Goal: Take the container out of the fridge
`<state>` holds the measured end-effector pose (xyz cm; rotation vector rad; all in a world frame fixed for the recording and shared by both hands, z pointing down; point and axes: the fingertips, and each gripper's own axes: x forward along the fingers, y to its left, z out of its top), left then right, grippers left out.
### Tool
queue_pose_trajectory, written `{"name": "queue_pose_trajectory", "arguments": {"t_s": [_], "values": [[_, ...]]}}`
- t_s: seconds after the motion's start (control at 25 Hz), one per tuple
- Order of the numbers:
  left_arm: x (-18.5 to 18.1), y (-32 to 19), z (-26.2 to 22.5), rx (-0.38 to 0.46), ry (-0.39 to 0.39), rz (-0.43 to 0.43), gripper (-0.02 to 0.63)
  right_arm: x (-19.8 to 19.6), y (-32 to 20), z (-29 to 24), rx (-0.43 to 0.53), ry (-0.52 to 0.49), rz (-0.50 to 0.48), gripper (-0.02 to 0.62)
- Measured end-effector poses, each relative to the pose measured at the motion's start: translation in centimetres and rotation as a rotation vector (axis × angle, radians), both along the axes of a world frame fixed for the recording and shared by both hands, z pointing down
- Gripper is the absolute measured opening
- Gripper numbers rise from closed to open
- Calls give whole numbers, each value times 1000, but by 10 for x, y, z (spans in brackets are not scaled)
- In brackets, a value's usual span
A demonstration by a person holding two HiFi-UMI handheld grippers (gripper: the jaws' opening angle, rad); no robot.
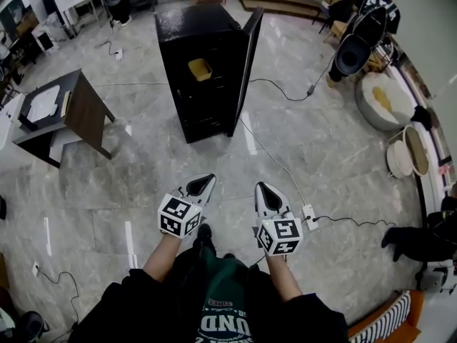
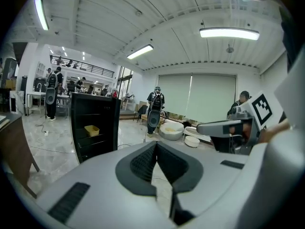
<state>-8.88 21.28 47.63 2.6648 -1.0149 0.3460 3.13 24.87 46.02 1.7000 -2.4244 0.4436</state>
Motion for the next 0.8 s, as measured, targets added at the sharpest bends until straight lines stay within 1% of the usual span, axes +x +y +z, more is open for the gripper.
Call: {"name": "queue_pose_trajectory", "arguments": {"t_s": [0.16, 0.36, 0.64, 0.8], "values": [[-12, -23, -4, -4, 12, 16, 14, -14, -22, -4, 0, 0, 15, 35], [-36, -47, -2, -5, 14, 32, 14, -40, -45, -5, 2, 0, 26, 35], [-60, -66, 2, -5, 3, 53, 14, -70, -63, -1, 1, -7, 35, 35], [-68, -76, 5, -11, 2, 54, 14, -79, -73, 2, -5, -9, 34, 35]]}}
